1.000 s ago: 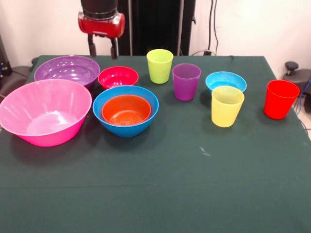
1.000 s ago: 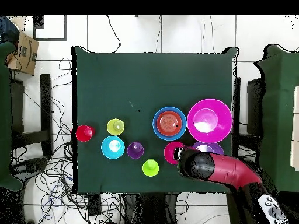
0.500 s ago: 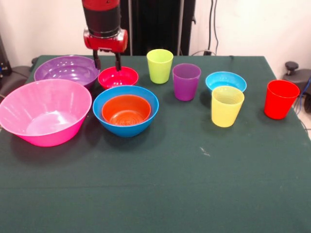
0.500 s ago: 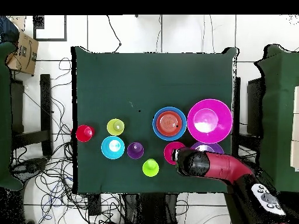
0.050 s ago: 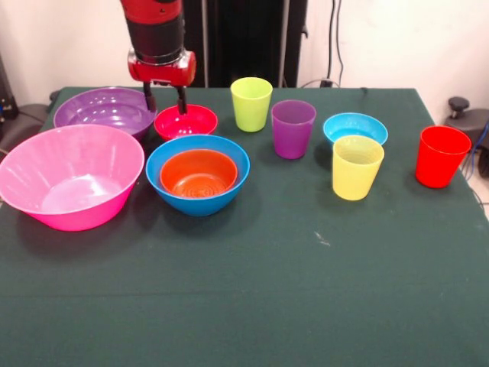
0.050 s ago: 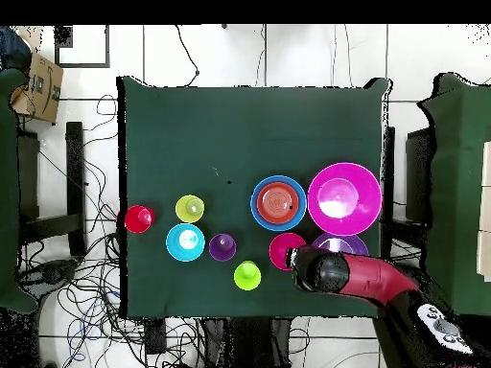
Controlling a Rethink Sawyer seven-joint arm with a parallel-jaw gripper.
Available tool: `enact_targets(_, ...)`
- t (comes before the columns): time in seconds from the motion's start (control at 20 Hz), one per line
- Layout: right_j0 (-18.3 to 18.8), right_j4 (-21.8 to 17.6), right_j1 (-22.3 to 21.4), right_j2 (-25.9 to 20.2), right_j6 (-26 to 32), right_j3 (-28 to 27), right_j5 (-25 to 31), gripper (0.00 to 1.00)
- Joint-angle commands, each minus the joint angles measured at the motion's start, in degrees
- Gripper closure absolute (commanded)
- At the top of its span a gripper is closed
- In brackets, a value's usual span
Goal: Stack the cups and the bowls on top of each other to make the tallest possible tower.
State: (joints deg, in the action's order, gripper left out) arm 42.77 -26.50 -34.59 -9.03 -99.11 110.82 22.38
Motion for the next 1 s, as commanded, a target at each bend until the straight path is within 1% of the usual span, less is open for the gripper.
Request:
enact_targets(0.05,-0.3,-1.9,-2.3,-5.7,3.4,-2.9,2.9,0.0)
enact_targets(0.3,-0.3,-1.2,-3.9,-6.0,3.9,-2.6,4.6,0.0)
enact_targets(0.4,-0.5,-1.1,-3.9,-6.0,3.8,-3.0,4.9,0.0)
enact_targets(0.5,-0.7,-1.4,-3.2,-5.7,3.4,-3.4,4.2,0.0)
enact_targets(0.7,-1.5,-2.4,-0.4,-3.6,0.8,-5.3,1.2,0.0)
enact_targets(1.0,-2.1,-2.7,3.5,-2.1,-0.9,-8.7,-0.6,0.0)
